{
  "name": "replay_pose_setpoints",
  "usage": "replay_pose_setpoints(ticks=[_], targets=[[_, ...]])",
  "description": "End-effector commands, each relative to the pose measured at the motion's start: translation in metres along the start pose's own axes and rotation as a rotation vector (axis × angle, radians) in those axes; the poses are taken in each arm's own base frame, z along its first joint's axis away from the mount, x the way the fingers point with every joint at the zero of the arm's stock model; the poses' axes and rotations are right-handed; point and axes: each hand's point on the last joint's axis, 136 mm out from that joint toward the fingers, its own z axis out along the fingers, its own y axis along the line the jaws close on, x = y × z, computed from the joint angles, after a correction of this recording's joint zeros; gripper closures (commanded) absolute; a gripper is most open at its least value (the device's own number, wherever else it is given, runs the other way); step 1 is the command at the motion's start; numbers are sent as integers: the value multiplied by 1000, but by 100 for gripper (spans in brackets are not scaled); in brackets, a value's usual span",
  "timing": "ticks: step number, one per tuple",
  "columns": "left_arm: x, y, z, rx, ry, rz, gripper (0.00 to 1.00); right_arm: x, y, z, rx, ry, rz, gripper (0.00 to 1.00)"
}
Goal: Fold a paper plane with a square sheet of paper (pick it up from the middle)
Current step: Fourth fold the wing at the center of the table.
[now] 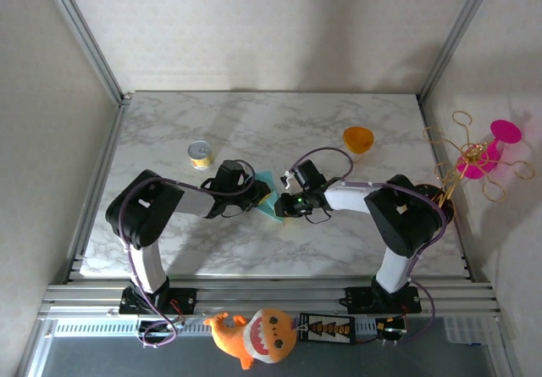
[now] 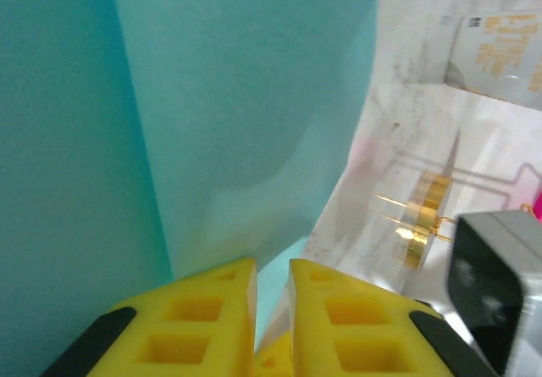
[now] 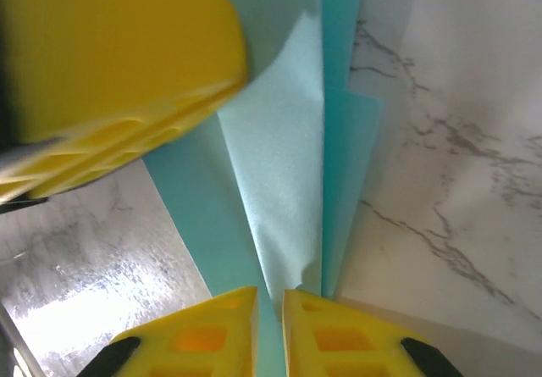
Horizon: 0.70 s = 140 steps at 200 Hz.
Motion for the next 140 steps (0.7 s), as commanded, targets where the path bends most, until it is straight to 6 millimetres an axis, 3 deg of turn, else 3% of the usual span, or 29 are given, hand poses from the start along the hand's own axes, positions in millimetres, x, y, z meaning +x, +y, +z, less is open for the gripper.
replay_pose_setpoints(ticks=[1, 41, 140], targets=[[-11, -36, -16, 73, -31, 73, 80, 5, -11, 4, 64, 20, 26, 83], [-23, -17, -23, 23, -73, 68, 80, 6, -14, 3, 75, 20, 29, 83], [-25, 0, 1, -5, -29, 57, 85, 10, -17, 5, 82, 30, 42, 83]])
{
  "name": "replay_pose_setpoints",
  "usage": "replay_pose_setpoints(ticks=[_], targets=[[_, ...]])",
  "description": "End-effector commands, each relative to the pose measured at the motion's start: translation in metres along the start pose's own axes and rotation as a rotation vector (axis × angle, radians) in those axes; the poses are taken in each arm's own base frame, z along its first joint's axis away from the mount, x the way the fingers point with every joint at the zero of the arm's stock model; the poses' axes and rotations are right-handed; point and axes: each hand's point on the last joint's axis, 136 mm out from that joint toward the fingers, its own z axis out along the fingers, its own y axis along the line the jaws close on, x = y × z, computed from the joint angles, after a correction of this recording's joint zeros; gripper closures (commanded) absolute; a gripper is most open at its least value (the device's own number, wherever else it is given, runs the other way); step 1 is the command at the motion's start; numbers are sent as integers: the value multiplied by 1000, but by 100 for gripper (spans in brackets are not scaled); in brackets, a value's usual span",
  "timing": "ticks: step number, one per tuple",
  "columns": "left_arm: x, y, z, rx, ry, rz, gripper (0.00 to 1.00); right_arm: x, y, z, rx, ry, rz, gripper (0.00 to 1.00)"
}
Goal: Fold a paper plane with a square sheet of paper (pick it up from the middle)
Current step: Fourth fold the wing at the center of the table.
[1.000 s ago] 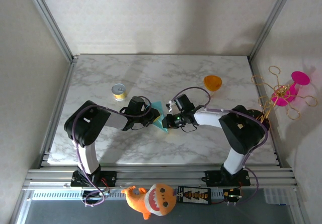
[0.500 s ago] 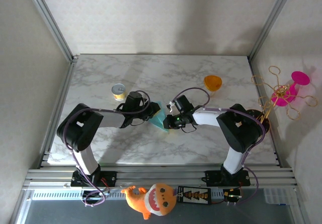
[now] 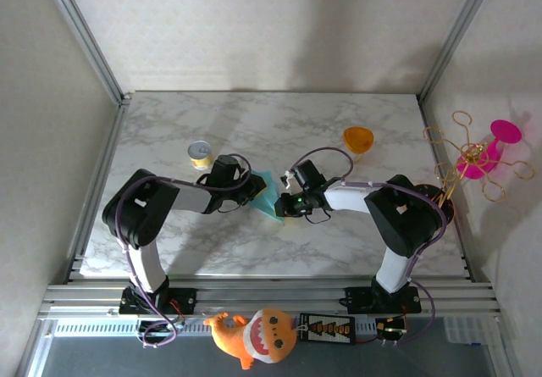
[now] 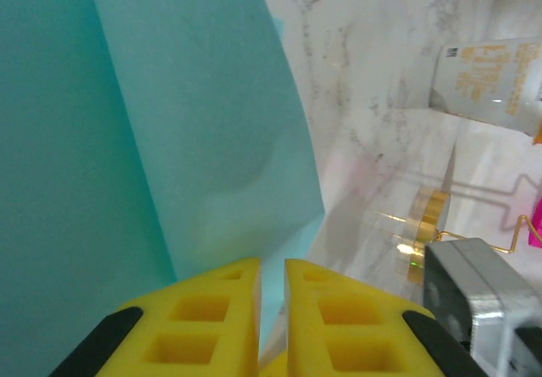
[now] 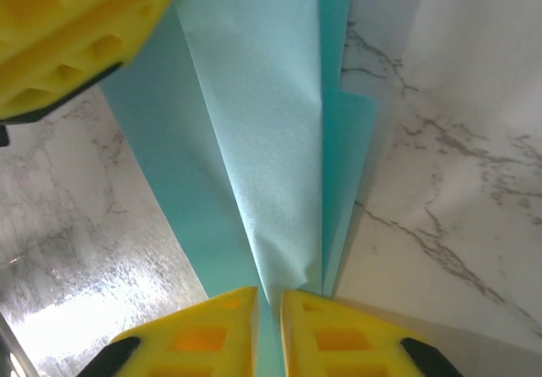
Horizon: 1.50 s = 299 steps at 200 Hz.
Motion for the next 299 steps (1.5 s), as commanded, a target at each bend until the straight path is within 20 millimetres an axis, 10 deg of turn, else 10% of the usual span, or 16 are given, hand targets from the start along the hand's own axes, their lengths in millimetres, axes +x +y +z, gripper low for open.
replay_pose_setpoints(ticks=[1, 79, 163, 299], targets=[[-5, -4, 6, 7, 9, 21, 85, 10, -15, 6, 74, 32, 35, 83], [-4, 25, 10, -97, -3, -22, 87, 0, -5, -2, 44, -1, 23, 83], [-5, 32, 10, -127, -7, -18, 87, -50, 54, -42, -119, -162, -76, 80], [-7, 8, 6, -66, -6, -2, 86, -23, 4, 9, 24, -27, 4, 84]])
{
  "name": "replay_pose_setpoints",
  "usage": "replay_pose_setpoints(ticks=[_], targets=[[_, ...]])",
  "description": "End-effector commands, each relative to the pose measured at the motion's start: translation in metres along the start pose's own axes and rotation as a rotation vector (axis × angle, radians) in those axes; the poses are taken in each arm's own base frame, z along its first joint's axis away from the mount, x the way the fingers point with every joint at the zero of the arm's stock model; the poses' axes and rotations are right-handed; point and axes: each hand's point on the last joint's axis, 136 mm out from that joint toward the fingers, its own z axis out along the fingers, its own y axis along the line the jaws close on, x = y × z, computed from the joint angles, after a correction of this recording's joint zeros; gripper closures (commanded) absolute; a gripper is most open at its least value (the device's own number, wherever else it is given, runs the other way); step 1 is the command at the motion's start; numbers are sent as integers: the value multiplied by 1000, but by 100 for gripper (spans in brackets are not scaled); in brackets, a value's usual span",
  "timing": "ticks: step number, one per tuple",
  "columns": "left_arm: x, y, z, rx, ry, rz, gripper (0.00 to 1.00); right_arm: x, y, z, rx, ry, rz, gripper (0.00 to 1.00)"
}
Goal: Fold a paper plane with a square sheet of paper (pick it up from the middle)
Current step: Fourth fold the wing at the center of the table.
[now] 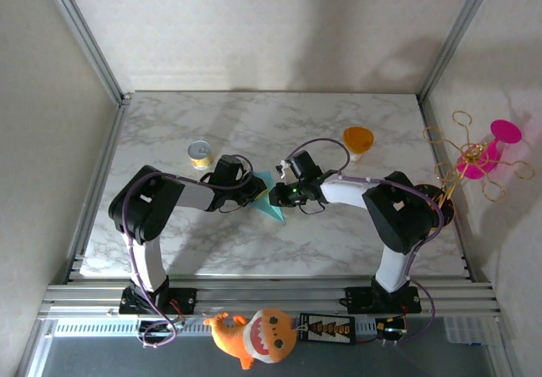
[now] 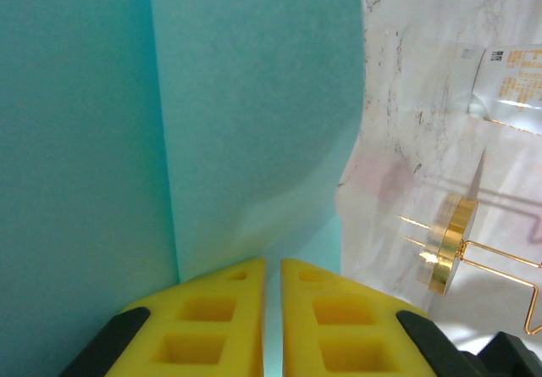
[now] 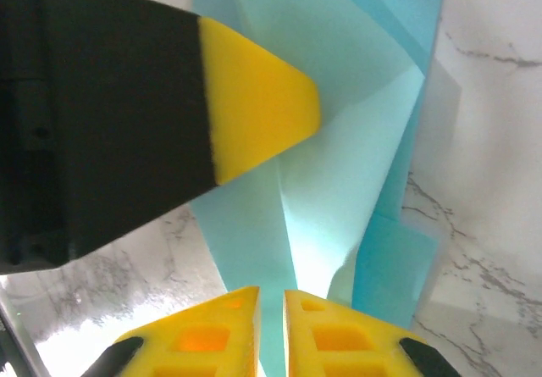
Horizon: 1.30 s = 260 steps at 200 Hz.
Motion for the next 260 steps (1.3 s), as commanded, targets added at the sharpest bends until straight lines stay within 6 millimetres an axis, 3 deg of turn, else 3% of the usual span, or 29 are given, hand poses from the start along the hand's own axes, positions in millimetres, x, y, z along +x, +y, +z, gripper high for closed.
replay_pose_setpoints(ticks=[1, 38, 63, 98, 159, 260], targets=[[-5, -6, -5, -10, -18, 13, 86, 13, -15, 8, 56, 36, 19, 84], [-6, -31, -14, 58, -24, 49, 84, 20, -27, 12, 97, 50, 42, 85], [1, -35, -19, 65, -19, 67, 84, 22, -31, 14, 110, 56, 50, 85], [12, -21, -11, 14, 8, 79, 85, 25, -34, 14, 123, 65, 51, 86], [8, 1, 2, -82, 11, 62, 87, 28, -39, 15, 145, 83, 40, 86], [-34, 33, -1, -236, -48, 101, 87, 54, -67, 14, 251, 159, 10, 86]])
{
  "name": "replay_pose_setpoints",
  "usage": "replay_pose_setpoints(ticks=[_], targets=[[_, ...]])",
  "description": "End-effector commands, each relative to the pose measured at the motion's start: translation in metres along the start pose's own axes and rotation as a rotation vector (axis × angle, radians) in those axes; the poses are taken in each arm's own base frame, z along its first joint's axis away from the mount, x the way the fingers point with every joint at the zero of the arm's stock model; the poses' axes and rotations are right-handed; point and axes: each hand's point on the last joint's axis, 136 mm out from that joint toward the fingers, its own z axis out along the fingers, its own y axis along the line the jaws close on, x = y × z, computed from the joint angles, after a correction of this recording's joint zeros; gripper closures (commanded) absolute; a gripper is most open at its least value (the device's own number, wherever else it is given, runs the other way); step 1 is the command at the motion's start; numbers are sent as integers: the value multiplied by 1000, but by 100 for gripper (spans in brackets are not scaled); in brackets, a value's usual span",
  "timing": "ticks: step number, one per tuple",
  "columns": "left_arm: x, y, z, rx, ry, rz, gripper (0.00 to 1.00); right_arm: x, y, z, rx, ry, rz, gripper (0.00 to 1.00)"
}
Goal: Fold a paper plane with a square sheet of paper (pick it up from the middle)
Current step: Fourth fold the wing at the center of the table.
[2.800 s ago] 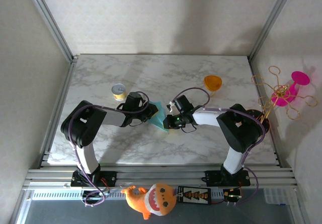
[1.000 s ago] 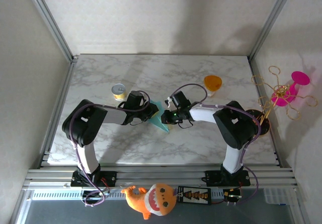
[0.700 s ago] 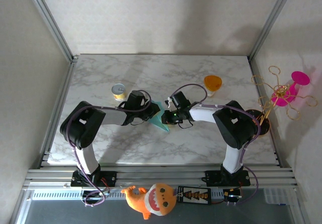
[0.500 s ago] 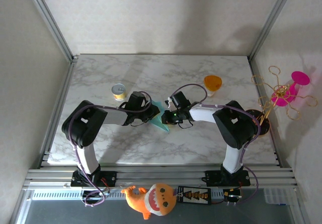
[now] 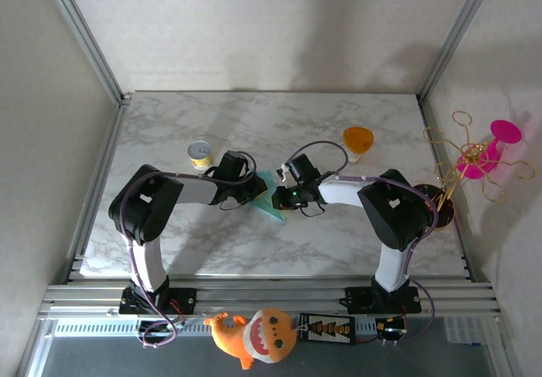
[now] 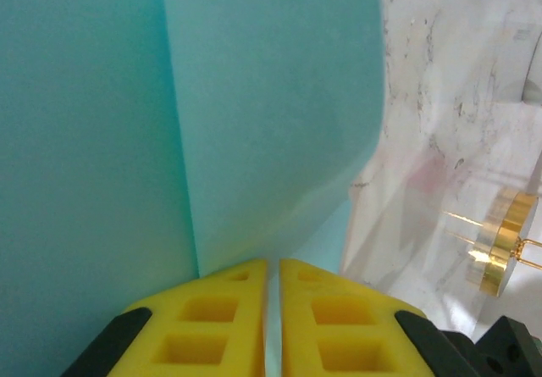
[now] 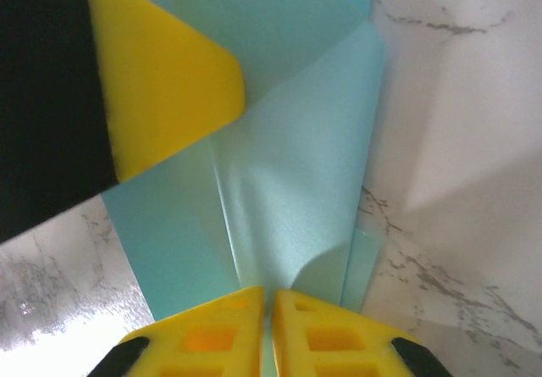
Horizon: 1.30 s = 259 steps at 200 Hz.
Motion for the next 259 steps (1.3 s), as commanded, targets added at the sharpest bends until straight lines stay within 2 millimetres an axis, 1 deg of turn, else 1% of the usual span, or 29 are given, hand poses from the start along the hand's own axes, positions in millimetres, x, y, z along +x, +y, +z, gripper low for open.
replay_pose_setpoints(ticks=[1, 30, 53, 84, 104, 124, 133, 148, 175, 184, 195, 207, 220, 233, 259], targets=[[-30, 32, 1, -125, -64, 17, 87, 47, -43, 10, 162, 147, 25, 86], [-50, 36, -2, -166, -89, 45, 87, 53, -48, 8, 187, 166, 5, 86], [-67, 34, -3, -182, -113, 71, 86, 55, -52, 5, 208, 176, -16, 86], [-88, 33, -2, -198, -131, 93, 86, 55, -52, 3, 210, 179, -32, 86], [-98, 38, -2, -232, -137, 105, 86, 54, -51, 2, 210, 173, -36, 86], [-106, 42, -6, -250, -144, 110, 86, 53, -50, 2, 207, 168, -41, 86], [-108, 39, -8, -243, -147, 114, 86, 52, -49, 1, 202, 163, -46, 86], [-111, 29, -13, -224, -153, 134, 86, 50, -46, 0, 190, 157, -53, 86], [-117, -3, -37, -162, -191, 172, 85, 45, -38, -3, 158, 139, -84, 86], [-114, -15, -44, -129, -199, 180, 84, 43, -34, -5, 144, 134, -97, 85], [-107, -27, -51, -92, -198, 186, 84, 40, -29, -6, 122, 124, -108, 85], [-96, -34, -54, -67, -193, 187, 84, 36, -22, -7, 98, 114, -117, 85], [-80, -35, -52, -45, -176, 174, 84, 32, -16, -9, 75, 102, -124, 85], [-64, -34, -46, -28, -151, 161, 84, 27, -10, -10, 45, 87, -126, 85], [-42, -28, -31, -22, -112, 145, 86, 16, 2, -14, 0, 52, -128, 84]])
